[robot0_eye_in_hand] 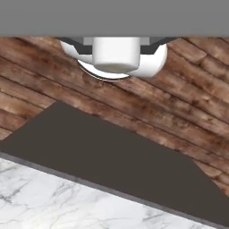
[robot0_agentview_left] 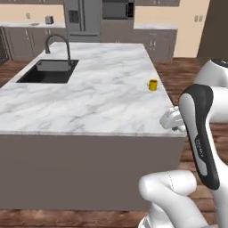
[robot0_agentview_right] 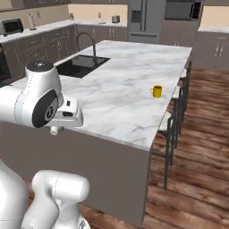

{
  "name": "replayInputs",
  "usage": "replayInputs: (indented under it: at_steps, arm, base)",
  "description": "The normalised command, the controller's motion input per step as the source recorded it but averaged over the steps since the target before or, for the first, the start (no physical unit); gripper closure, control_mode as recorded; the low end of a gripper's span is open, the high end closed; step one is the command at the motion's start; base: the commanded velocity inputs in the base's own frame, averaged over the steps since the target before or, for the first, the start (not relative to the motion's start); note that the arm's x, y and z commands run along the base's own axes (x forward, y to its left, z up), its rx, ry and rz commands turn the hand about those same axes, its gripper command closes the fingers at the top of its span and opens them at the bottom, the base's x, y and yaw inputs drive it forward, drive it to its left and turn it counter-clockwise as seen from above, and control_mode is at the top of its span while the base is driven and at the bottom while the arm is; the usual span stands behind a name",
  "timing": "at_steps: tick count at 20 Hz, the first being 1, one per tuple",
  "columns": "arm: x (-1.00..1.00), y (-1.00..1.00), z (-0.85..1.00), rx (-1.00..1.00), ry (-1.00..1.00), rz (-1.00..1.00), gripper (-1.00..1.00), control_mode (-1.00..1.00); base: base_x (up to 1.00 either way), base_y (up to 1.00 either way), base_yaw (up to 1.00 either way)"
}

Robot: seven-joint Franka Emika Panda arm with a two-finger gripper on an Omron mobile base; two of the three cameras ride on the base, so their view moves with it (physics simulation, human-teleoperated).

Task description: Pick up the marshmallow and place it in the cup of hot chocolate on the dining counter.

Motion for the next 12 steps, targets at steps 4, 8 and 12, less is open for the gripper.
replayInputs:
  at_steps: [4,8,12]
  arm:
    - [0.00,0.00,0.00,0.00,0.00,0.00,1.00,1.00]
    - [0.00,0.00,0.00,0.00,0.00,0.00,1.00,1.00]
    - [0.00,0.00,0.00,0.00,0.00,0.00,1.00,1.00]
  base:
    - [0.18,-1.00,0.47]
    - [0.10,-1.00,0.46]
    - [0.07,-1.00,0.44]
